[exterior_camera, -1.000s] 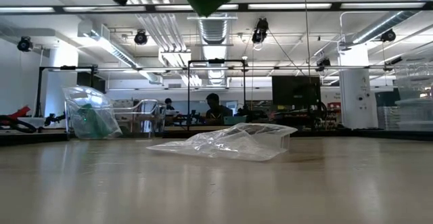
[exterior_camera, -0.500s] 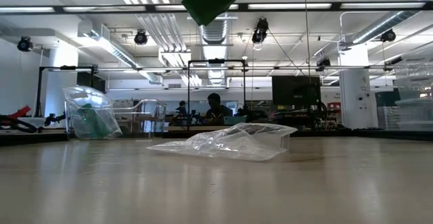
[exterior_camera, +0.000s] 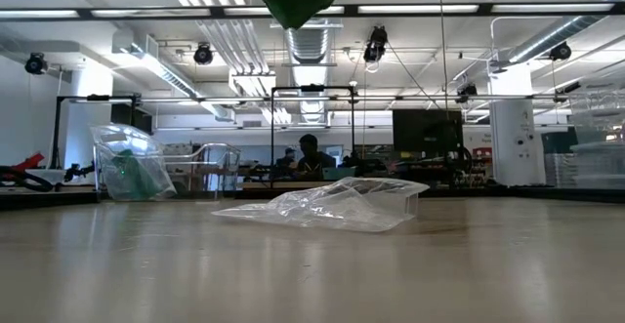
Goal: Roll bandage
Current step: Put the green rolled bandage into the transparent zip bag
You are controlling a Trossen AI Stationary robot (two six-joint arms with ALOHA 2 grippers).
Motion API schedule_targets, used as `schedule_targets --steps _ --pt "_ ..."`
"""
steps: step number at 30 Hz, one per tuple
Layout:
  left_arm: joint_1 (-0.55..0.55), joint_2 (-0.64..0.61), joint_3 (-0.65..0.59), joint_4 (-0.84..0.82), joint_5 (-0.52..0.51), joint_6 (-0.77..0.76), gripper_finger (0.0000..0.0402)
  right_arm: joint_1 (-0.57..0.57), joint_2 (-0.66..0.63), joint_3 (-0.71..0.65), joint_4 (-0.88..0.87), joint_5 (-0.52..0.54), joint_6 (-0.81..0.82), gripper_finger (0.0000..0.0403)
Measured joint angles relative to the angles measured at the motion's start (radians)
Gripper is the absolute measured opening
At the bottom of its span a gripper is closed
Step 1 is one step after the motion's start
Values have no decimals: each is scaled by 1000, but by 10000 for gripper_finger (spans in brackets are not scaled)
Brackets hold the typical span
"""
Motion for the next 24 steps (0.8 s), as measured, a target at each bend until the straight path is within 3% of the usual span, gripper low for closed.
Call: schedule_targets --steps 17,24 --pt "3 23 -17 -22 10 -53 218 0 -1 44 14 8 -1 34" --pt "3 42 -17 -21 10 -54 205 0 -2 72 13 -3 -8 32"
